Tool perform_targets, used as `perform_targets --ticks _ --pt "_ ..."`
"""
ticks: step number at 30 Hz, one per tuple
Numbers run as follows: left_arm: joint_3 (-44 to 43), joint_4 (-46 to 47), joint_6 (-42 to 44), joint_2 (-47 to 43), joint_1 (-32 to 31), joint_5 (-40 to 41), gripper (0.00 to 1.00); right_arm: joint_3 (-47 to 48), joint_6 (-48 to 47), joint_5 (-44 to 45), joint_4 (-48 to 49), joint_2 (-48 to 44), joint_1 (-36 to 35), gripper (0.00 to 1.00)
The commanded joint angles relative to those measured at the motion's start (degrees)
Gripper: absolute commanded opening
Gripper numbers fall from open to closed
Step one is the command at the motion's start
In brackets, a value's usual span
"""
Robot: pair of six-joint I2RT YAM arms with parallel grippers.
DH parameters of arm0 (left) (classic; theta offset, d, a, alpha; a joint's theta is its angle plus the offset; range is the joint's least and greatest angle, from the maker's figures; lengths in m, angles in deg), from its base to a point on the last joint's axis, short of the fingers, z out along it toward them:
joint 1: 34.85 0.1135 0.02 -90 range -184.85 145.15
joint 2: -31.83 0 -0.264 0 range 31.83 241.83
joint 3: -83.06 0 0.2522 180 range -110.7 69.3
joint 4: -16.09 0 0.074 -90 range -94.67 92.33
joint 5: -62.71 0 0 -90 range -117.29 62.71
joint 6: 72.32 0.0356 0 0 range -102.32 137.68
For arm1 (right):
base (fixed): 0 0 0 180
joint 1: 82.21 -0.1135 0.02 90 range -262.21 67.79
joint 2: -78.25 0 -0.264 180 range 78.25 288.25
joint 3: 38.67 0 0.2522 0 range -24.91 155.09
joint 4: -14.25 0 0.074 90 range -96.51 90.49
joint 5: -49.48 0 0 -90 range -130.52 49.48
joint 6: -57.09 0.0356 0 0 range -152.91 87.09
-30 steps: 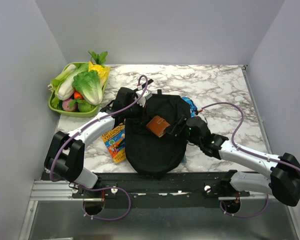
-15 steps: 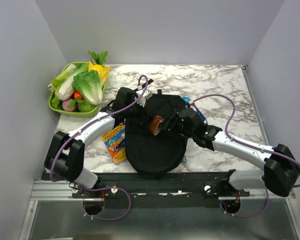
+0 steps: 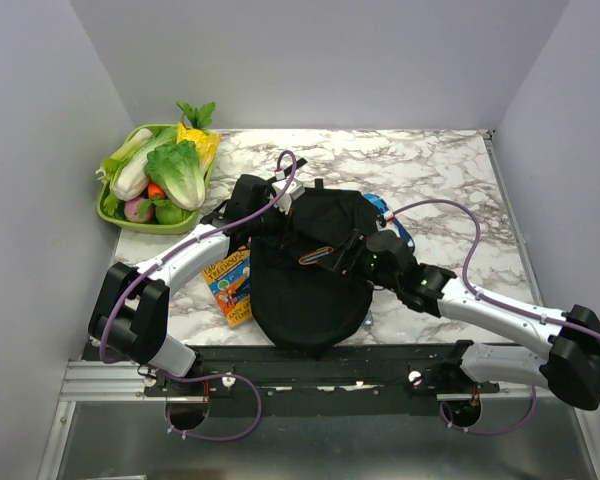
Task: Pack the student bag
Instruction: Place the personal item in the student bag.
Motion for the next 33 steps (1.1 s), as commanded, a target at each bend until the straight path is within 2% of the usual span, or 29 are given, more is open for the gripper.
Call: perform_targets --ticks 1,10,16,19,25,27,33 --pt "-0.5 0.7 -0.4 -0.3 0.1 -2.3 0.11 1.7 1.3 0.6 -1.0 0.8 -0.2 0.68" --pt "0.1 0.3 0.7 -0.9 0.1 -1.6 0.11 0.9 3.3 -3.1 -4.7 -2.0 -0.2 0.66" --pt "0.1 0.3 0.7 -0.9 0.1 -1.8 0.11 -1.2 4.8 0.2 0.1 -8.5 -0.3 0.79" --pt "-0.1 0.3 0.6 -0.9 0.1 -1.8 0.11 2.4 4.8 0.2 -1.2 -6.0 -0.2 0.83" --pt "-0.1 0.0 0.8 -2.0 0.1 -1.8 0.11 12.7 8.4 -4.4 -11.7 2.5 0.1 0.87" --pt "0.3 0.1 1.0 -2.2 0.1 -1.7 0.11 16.3 8.6 -4.9 -15.5 4.9 0.5 0.91" --pt "0.7 0.2 1.1 -2.5 0.1 -1.7 0.11 17.5 12.0 -4.9 -19.8 5.7 2.0 1.0"
